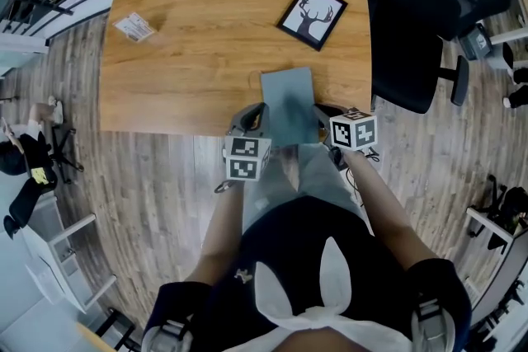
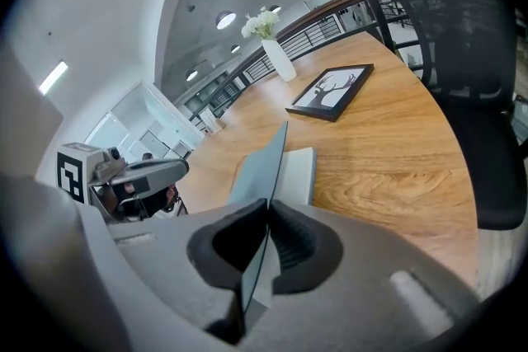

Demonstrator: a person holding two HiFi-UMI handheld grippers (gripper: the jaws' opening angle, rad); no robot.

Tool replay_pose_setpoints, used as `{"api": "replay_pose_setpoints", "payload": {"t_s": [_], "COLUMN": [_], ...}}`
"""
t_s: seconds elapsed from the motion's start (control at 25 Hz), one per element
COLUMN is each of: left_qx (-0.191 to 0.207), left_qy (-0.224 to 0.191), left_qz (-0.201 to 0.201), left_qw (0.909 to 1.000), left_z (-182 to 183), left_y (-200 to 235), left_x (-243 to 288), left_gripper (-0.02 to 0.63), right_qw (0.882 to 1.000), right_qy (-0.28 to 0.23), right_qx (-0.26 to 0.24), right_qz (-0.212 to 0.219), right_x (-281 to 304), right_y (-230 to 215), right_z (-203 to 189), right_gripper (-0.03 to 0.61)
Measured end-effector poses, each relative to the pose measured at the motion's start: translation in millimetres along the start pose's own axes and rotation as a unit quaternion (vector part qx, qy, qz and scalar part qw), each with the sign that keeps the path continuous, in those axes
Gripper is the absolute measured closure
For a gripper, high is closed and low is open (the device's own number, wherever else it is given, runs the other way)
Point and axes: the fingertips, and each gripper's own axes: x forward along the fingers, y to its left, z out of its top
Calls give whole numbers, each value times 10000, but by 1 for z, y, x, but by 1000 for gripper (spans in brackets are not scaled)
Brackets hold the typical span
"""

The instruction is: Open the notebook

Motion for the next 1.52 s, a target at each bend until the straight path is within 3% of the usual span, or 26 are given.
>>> {"api": "replay_pose_setpoints", "payload": {"t_s": [0.4,1.12,1.52], "left_qx": [158,448,618], "left_qy": [37,-35,-4], "left_qz": [-192,-541,-787], "left_qw": [9997,9975,9950], "left_z": [-14,-20,-30], "left_y": [13,39,43], "left_x": [-17,-54,-71], "left_gripper": [597,597,597], "right_qw": [9987,9917,9876], "right_qy": [-424,-1166,-1505], "right_qx": [188,2,-28], "right_qz": [-216,-550,-442], "right_x": [-9,-19,-12], "right_y": [21,87,128], "right_z": [7,27,34], "right_gripper": [569,571,569]}}
